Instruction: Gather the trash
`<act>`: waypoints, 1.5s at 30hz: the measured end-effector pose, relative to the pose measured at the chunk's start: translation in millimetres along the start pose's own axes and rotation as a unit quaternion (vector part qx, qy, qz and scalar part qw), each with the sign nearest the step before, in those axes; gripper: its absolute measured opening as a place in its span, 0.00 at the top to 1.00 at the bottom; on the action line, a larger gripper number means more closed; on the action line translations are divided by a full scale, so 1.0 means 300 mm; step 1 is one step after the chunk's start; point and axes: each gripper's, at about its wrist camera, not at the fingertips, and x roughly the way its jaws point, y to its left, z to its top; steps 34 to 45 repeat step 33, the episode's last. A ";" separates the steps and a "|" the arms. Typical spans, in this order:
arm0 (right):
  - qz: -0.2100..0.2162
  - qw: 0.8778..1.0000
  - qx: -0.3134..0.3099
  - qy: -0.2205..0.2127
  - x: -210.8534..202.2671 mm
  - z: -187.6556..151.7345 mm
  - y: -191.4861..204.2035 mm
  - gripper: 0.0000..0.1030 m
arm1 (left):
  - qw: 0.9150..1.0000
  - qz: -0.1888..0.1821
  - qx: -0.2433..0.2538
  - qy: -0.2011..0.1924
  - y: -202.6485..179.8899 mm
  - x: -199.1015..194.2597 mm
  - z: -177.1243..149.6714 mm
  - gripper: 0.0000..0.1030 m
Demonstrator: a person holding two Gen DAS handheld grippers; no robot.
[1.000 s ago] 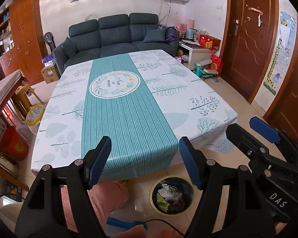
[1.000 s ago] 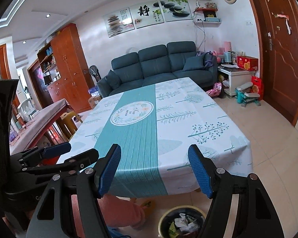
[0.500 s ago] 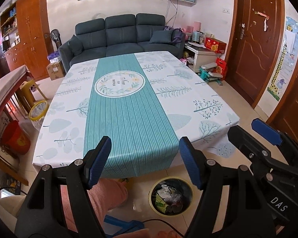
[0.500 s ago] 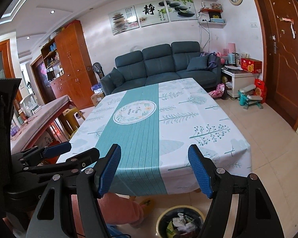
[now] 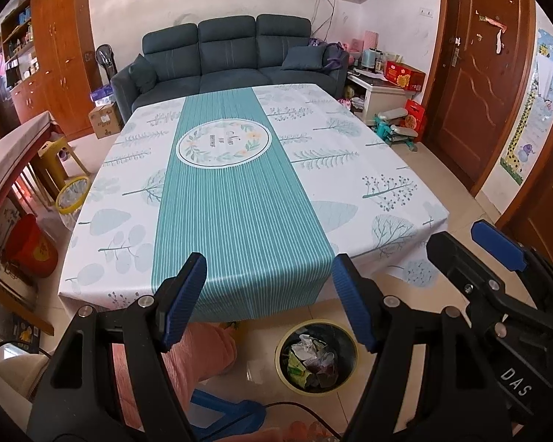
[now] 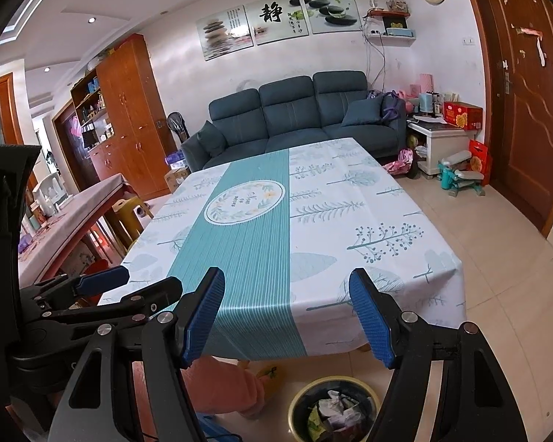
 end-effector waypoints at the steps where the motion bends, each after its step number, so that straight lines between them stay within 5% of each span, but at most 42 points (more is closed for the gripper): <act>1: 0.001 1.000 0.001 0.000 0.001 -0.001 -0.002 0.31 | 1.000 0.000 0.000 0.001 -0.001 0.003 -0.002 0.34; 45: 0.001 1.000 0.006 0.005 0.033 -0.022 -0.010 0.31 | 1.000 0.019 -0.002 0.008 -0.007 0.029 0.006 0.34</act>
